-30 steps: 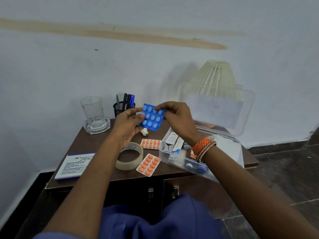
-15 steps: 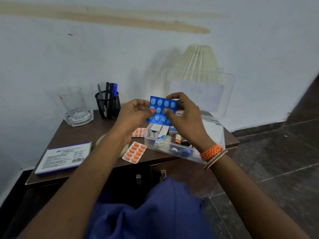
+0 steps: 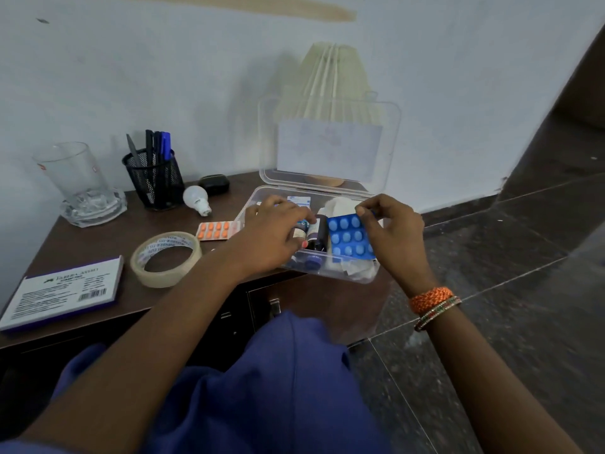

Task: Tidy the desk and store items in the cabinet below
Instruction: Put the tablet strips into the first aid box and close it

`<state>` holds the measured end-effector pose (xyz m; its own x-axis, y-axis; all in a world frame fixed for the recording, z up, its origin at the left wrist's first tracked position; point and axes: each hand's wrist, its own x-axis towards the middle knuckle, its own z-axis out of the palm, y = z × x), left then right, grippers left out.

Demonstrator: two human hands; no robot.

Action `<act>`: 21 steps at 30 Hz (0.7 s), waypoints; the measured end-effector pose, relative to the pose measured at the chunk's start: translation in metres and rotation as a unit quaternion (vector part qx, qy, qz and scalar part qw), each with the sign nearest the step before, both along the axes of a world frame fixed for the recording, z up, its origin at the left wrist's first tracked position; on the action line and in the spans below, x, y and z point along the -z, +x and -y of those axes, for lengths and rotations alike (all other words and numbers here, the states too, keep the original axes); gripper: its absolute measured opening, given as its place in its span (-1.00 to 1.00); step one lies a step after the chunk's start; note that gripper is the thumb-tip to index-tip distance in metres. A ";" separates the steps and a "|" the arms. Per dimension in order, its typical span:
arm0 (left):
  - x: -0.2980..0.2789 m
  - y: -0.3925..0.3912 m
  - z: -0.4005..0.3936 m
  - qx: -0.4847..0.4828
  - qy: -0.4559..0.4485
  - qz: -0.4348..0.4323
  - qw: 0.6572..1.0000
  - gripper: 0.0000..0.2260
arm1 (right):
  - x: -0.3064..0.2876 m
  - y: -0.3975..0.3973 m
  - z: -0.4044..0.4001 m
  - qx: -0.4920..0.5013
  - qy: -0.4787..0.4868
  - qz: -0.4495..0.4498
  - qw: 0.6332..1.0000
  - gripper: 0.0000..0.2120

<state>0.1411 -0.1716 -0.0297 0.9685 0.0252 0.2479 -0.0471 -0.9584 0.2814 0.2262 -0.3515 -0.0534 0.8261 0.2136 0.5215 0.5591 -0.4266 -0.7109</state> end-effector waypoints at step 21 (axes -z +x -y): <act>-0.014 -0.003 -0.019 -0.031 0.082 0.040 0.995 -0.75 | -0.025 -0.028 -0.043 0.031 -0.159 0.103 0.981 -0.92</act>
